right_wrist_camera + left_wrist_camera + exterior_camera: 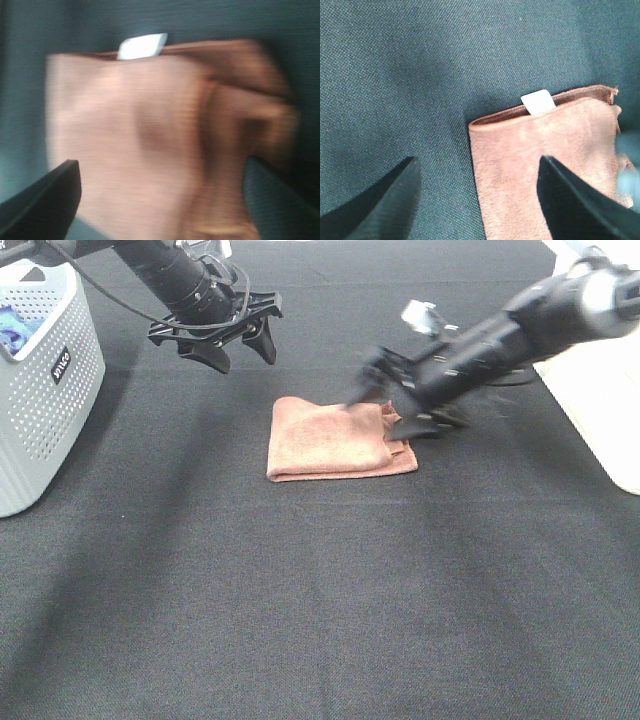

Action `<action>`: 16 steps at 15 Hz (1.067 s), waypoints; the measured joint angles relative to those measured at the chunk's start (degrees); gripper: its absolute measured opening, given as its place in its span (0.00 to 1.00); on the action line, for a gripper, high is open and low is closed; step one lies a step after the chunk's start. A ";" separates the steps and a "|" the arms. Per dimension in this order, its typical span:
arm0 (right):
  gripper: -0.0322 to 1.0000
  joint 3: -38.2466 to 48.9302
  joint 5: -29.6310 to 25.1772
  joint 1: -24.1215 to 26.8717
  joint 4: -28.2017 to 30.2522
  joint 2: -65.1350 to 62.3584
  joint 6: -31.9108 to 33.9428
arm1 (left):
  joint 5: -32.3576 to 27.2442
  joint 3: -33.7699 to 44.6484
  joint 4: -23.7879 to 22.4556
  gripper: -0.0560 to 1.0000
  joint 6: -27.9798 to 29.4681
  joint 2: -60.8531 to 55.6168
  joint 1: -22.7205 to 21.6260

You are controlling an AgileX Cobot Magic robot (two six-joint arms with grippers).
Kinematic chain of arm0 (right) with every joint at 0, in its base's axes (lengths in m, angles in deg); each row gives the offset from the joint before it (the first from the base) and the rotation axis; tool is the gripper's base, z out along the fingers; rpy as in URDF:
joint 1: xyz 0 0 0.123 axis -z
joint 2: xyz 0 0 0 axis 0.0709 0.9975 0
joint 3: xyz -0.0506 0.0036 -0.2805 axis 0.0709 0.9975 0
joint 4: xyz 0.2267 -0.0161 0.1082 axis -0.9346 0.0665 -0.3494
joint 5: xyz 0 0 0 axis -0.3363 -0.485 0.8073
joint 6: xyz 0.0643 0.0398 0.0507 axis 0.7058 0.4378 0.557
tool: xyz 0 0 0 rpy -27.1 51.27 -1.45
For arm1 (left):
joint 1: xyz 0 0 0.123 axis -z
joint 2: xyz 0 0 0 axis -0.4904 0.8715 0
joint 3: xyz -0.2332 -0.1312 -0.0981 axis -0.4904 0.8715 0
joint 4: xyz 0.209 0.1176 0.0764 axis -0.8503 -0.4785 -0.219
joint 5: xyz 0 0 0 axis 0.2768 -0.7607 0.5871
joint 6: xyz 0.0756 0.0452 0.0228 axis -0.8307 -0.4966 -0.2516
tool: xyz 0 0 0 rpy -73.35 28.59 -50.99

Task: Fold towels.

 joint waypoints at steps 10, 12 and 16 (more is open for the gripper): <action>0.83 -0.23 -12.20 1.03 16.39 -15.99 9.85 | -13.75 0.00 -9.11 0.66 -2.69 -9.51 0.00; 0.83 -0.23 -16.56 0.63 20.00 -22.00 14.27 | -14.38 0.52 -12.78 0.66 -1.72 -14.73 0.00; 0.83 -0.23 -25.27 0.40 32.20 -35.58 21.31 | -14.44 8.31 -15.87 0.66 -1.55 -31.86 0.00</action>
